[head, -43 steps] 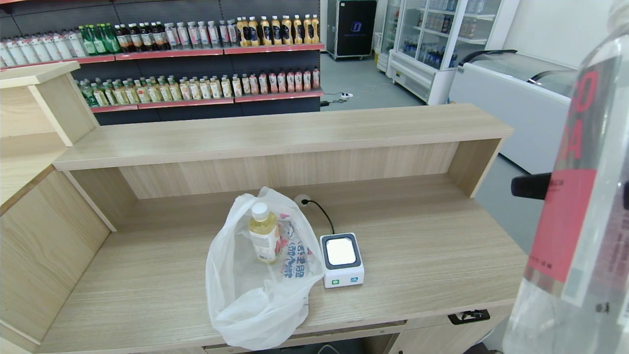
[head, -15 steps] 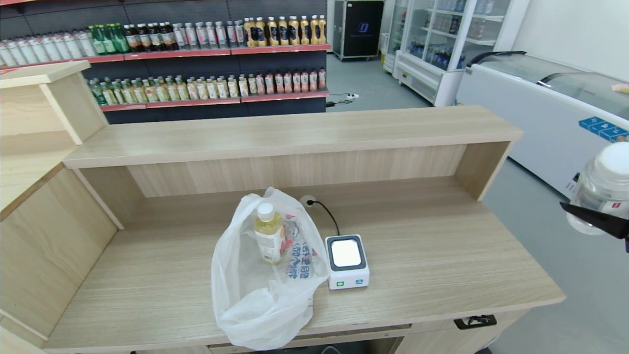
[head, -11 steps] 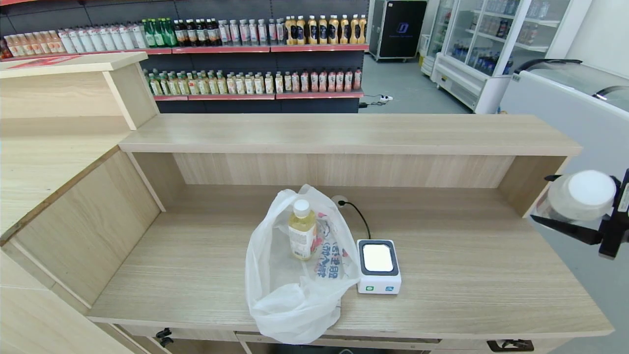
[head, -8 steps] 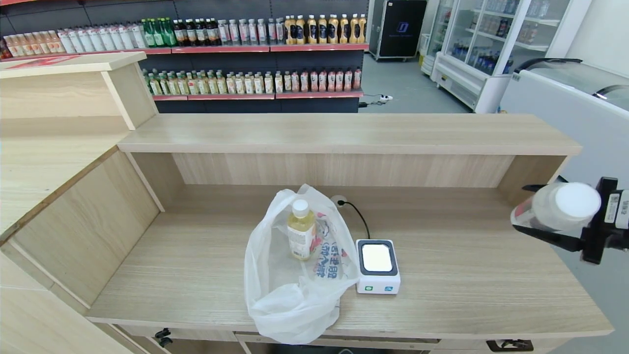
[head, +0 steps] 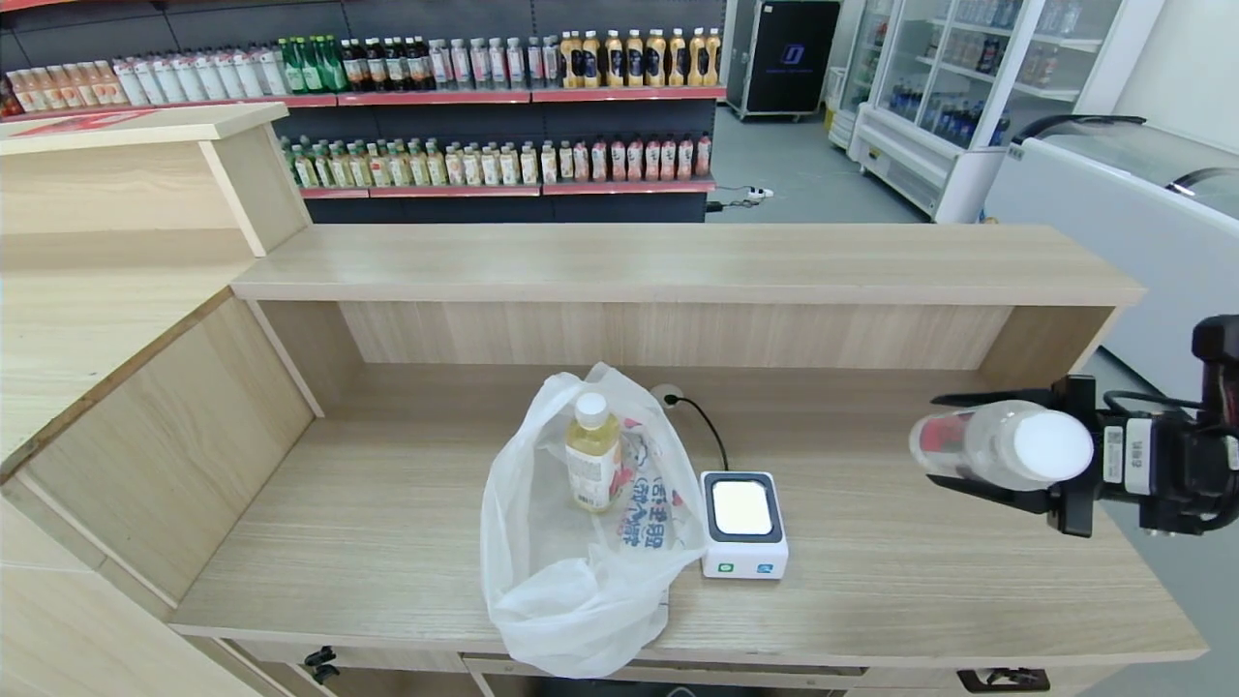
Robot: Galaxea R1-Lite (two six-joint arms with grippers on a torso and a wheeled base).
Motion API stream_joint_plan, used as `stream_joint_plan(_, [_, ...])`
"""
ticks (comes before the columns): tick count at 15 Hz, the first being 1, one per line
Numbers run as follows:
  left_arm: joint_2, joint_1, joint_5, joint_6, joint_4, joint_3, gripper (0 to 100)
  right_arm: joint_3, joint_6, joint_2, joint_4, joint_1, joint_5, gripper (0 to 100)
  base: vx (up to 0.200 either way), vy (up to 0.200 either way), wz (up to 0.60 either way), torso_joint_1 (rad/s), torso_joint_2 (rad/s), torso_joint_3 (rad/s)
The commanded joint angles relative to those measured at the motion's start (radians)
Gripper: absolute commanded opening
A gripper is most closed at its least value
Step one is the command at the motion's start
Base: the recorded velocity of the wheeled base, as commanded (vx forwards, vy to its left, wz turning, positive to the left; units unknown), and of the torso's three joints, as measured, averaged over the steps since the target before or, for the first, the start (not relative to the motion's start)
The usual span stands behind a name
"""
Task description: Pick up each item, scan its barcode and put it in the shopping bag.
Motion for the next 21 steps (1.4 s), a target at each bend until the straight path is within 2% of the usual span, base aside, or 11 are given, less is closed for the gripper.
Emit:
stream_joint_plan(1, [0.0, 0.0, -0.001, 0.0, 0.0, 0.0, 0, -0.017, -0.021, 0.068, 0.0, 0.027, 0.012, 0, 0.0, 0.0, 0.0, 0.0, 0.0, 0.0])
stream_joint_plan(4, [0.0, 0.0, 0.001, 0.0, 0.0, 0.0, 0, -0.017, -0.062, 0.123, -0.011, 0.03, 0.027, 0, 0.0, 0.0, 0.0, 0.0, 0.0, 0.0])
stream_joint_plan(8, [0.0, -0.001, 0.001, 0.0, 0.0, 0.0, 0, -0.021, -0.055, 0.194, -0.091, 0.05, 0.025, 0, 0.0, 0.0, 0.0, 0.0, 0.0, 0.0])
stream_joint_plan(15, [0.0, 0.0, -0.001, 0.0, 0.0, 0.0, 0, -0.069, -0.055, 0.24, -0.097, 0.124, 0.024, 0, 0.0, 0.0, 0.0, 0.0, 0.0, 0.0])
stream_joint_plan(21, [0.0, 0.0, 0.001, 0.0, 0.0, 0.0, 0, -0.098, -0.056, 0.294, -0.097, 0.142, 0.019, 0, 0.0, 0.0, 0.0, 0.0, 0.0, 0.0])
